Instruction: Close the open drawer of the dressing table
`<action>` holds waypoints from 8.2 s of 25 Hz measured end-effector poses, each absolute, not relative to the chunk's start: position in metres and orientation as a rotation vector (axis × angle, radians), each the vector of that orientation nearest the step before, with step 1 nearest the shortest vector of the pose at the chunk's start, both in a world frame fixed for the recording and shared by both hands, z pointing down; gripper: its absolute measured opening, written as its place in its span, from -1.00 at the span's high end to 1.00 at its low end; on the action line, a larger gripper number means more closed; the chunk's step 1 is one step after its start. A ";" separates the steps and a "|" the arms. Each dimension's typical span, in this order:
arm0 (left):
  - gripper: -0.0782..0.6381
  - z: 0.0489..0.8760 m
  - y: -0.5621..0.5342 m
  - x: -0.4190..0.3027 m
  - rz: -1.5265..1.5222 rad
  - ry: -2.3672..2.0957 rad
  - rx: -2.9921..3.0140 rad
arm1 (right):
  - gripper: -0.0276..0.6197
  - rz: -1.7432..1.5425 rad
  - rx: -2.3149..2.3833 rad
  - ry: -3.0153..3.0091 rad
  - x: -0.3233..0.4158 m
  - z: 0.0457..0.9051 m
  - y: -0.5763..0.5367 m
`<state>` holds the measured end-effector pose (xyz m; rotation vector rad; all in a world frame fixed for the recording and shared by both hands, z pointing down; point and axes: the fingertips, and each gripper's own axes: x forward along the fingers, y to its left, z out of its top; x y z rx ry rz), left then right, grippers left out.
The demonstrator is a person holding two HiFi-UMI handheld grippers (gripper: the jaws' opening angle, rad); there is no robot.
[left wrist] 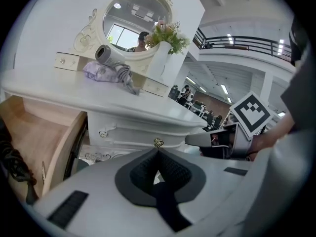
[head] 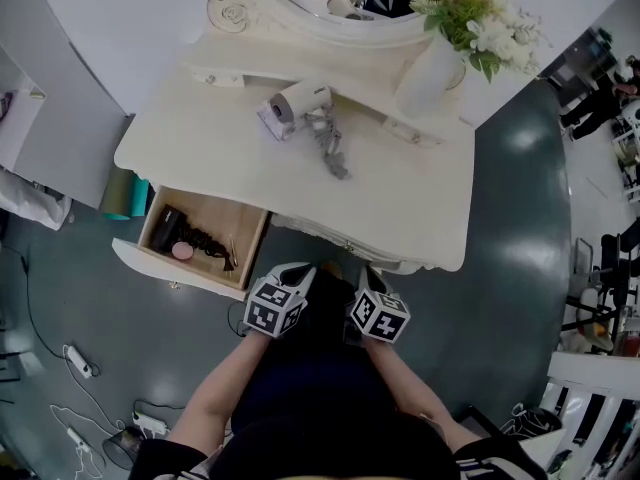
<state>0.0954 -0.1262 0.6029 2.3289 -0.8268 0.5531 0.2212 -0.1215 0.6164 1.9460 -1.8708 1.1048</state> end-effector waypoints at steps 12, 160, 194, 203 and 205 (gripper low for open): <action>0.74 0.597 -0.096 0.091 0.550 -0.784 2.370 | 0.87 1.131 2.025 -1.846 0.219 0.612 -0.078; 0.74 0.645 -0.260 -0.104 0.514 -1.386 1.954 | 0.87 0.938 0.865 -2.151 -0.070 0.632 -0.236; 0.74 0.637 -0.253 -0.115 0.535 -1.387 1.927 | 0.87 0.913 0.868 -2.292 -0.083 0.607 -0.237; 0.74 0.626 -0.220 -0.117 0.540 -1.405 1.975 | 0.87 0.890 0.972 -2.403 -0.081 0.580 -0.231; 0.74 0.621 -0.213 -0.119 0.542 -1.414 1.986 | 0.87 0.895 0.990 -2.420 -0.079 0.576 -0.227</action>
